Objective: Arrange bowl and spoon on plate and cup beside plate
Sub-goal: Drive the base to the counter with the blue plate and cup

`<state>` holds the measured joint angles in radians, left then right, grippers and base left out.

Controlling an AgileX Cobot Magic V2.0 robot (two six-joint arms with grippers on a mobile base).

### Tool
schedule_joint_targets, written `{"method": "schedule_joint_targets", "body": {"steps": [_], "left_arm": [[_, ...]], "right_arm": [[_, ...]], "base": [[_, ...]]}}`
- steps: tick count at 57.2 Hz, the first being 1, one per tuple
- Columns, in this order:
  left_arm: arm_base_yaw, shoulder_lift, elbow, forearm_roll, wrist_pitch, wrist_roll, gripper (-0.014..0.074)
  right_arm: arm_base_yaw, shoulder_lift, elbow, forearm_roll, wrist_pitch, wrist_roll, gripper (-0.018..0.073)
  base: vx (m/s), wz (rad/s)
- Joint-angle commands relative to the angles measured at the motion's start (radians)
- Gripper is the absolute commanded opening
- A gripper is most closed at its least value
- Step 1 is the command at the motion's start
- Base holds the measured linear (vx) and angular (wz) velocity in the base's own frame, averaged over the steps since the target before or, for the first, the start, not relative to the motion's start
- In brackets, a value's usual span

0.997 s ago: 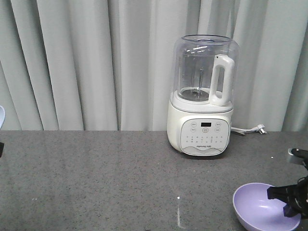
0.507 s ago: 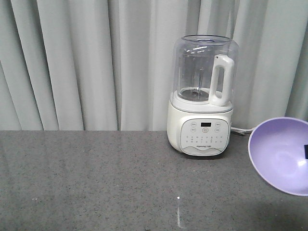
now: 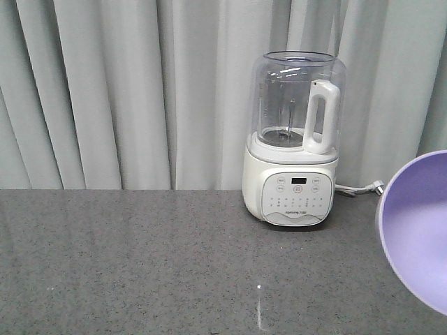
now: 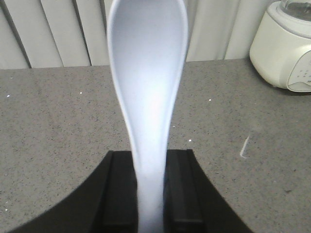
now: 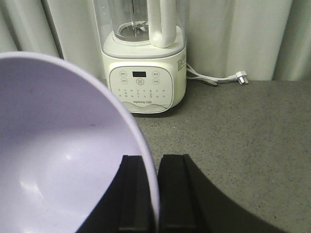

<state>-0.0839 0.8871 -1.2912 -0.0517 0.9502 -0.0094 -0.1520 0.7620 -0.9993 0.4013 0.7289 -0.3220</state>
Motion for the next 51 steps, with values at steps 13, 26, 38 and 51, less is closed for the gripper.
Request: {"method": "schedule_joint_targets", "body": {"steps": [13,26,38,51], "left_arm": [[-0.002,-0.009,-0.033,-0.019,-0.058,-0.003,-0.0006],[-0.001,-0.009,-0.033,-0.019,-0.057,-0.003,-0.0006],[-0.001,-0.009,-0.033,-0.019,-0.057,-0.003,-0.0006],[-0.001,-0.009,-0.033,-0.019,-0.057,-0.003,-0.0006]], "right_arm": [[-0.005,-0.007,-0.025,0.023,-0.084,-0.006,-0.0012],[-0.005,-0.007,-0.025,0.023,-0.084,-0.006,-0.0012],[-0.005,-0.007,-0.025,0.023,-0.084,-0.006,-0.0012],[-0.005,-0.007,-0.025,0.023,-0.084,-0.006,-0.0012]], "base": [[0.00,0.00],[0.00,0.00],[0.00,0.00],[0.00,-0.01]]}}
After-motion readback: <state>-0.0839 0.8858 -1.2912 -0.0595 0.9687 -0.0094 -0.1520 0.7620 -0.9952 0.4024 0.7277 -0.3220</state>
